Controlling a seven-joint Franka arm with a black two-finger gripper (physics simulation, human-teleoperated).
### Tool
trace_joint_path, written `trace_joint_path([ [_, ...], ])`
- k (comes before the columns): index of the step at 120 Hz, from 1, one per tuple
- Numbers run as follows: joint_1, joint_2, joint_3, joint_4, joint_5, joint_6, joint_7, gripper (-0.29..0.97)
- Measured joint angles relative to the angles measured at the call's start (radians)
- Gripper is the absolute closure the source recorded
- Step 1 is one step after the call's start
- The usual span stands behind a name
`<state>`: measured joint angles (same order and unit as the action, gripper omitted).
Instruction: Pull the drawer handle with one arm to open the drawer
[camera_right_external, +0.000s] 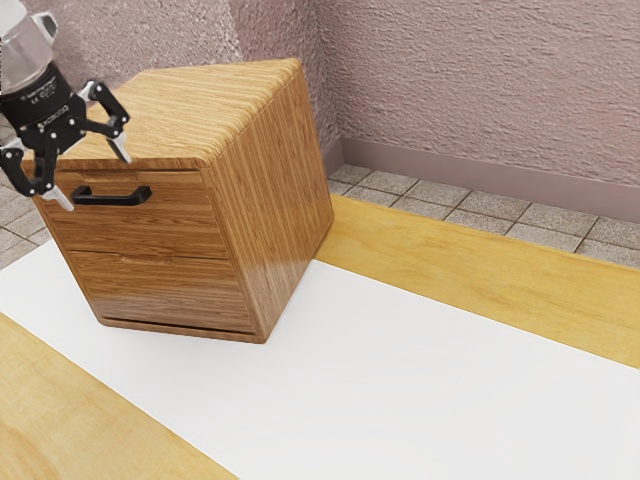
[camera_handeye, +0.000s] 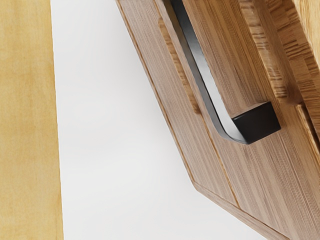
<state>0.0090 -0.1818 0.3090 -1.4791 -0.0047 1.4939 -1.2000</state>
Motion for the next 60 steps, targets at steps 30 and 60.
trace_joint_path([
  [30,0.003,-0.067,0.021,-0.106,0.018,0.091,-0.071,0.0],
  [60,0.034,-0.085,0.024,-0.148,0.057,0.126,-0.119,0.0],
])
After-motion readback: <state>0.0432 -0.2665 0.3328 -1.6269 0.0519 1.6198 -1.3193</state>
